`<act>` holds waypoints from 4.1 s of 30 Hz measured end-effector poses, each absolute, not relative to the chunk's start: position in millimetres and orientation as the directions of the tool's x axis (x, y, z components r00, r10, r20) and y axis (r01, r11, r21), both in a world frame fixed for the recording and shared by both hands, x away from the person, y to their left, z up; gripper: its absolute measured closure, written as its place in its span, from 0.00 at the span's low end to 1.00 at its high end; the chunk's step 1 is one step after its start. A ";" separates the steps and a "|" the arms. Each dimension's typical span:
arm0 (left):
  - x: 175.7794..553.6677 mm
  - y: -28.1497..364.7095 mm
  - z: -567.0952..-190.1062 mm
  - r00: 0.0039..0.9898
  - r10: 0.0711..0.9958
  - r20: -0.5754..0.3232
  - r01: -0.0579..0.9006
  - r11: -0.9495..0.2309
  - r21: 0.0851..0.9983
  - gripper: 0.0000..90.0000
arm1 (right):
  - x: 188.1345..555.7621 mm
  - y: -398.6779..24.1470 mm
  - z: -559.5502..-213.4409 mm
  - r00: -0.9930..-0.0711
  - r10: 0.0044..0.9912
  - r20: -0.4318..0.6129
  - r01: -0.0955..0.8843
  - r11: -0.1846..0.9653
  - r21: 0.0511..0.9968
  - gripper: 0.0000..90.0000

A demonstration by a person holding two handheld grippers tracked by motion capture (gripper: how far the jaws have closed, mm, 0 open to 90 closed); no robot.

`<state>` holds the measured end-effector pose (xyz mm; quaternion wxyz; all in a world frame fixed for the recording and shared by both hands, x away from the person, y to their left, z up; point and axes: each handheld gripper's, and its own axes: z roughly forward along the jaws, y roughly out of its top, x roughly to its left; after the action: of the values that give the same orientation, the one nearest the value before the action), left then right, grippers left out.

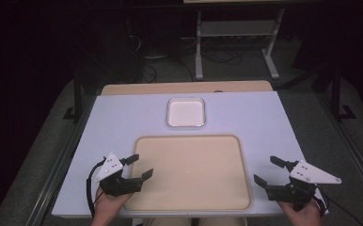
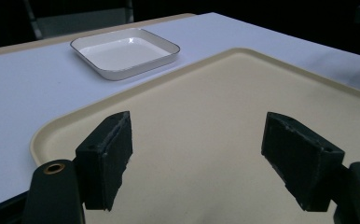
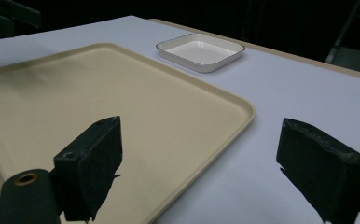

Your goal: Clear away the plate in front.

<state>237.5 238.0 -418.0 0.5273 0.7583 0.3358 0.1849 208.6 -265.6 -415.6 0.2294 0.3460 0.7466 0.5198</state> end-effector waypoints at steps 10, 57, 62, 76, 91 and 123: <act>238.2 234.5 -417.2 0.711 0.701 -0.066 0.310 -0.228 0.923 0.26 | 208.4 -265.6 -415.9 -0.653 0.757 0.019 0.282 0.220 0.934 0.15; 305.4 189.6 -383.5 0.792 0.611 0.000 0.299 -0.388 0.872 0.30 | 207.0 -272.7 -416.6 -0.630 0.775 0.053 0.296 0.176 0.939 0.15; 315.3 185.6 -379.0 0.794 0.607 -0.025 0.320 -0.383 0.867 0.31 | 207.2 -272.2 -416.8 -0.631 0.774 0.053 0.301 0.182 0.936 0.15; 365.7 174.6 -372.3 0.765 0.640 -0.068 0.392 -0.380 0.838 0.31 | 207.2 -270.7 -417.4 -0.636 0.770 0.042 0.301 0.197 0.933 0.15; 425.4 167.5 -370.3 0.714 0.691 -0.112 0.484 -0.371 0.792 0.34 | 208.1 -272.0 -417.7 -0.636 0.770 0.054 0.303 0.185 0.935 0.15; 503.5 149.3 -407.5 0.513 0.852 -0.105 0.670 -0.321 0.669 0.49 | 210.0 -271.2 -418.8 -0.633 0.772 0.057 0.312 0.188 0.931 0.15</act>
<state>503.5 149.3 -407.5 0.3379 0.8015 0.4747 0.1345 210.0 -271.2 -418.8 0.2206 0.3671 0.7384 0.5209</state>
